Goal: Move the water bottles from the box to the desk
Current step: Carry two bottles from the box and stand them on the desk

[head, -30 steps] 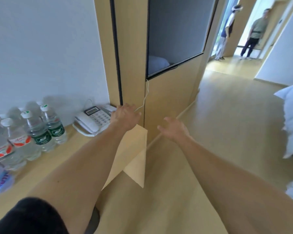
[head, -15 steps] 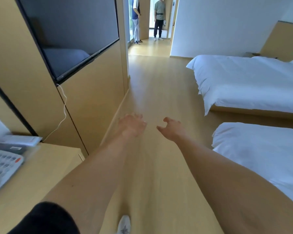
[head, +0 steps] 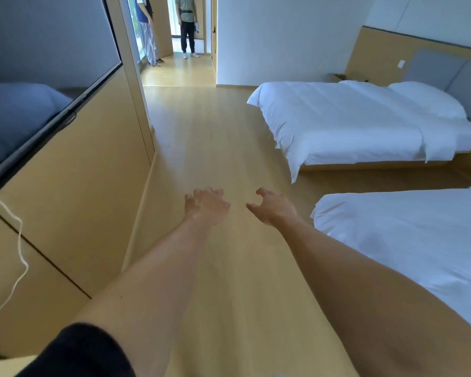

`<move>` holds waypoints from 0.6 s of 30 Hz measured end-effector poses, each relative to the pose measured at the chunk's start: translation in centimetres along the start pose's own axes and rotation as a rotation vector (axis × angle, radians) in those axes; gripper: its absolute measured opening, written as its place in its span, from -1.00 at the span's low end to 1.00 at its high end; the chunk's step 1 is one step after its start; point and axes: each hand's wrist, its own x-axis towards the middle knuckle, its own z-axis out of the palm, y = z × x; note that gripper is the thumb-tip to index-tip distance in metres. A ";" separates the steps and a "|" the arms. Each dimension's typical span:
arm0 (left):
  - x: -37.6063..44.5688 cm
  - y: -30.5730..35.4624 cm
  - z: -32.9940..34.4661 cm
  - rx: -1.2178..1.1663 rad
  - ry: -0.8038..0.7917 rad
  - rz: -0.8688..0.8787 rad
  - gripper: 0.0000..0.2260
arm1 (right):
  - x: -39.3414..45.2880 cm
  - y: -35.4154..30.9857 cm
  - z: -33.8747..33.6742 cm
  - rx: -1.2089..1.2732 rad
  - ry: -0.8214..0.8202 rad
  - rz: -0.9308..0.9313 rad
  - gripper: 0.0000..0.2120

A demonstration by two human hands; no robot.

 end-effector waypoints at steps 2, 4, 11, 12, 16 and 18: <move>1.6 -0.1 -0.2 -0.031 -0.005 -0.022 -0.59 | 1.7 -0.2 0.1 -0.016 0.003 0.017 -0.46; 3.3 -0.2 -0.2 -0.029 -0.009 -0.010 -0.60 | 3.5 -0.3 0.2 -0.026 0.000 0.042 -0.45; 10.7 0.5 -0.6 -0.074 -0.014 -0.029 -0.61 | 11.2 0.5 -0.4 -0.021 0.003 0.067 -0.45; 11.8 0.8 -0.7 -0.071 -0.011 -0.029 -0.61 | 12.6 0.7 -0.6 -0.016 0.001 0.066 -0.45; 16.7 1.9 -1.3 -0.060 -0.023 -0.050 -0.61 | 18.6 1.4 -1.1 -0.005 -0.018 0.056 -0.44; 19.7 2.7 -1.9 -0.066 -0.040 -0.075 -0.60 | 21.9 1.7 -1.7 0.001 -0.031 0.053 -0.44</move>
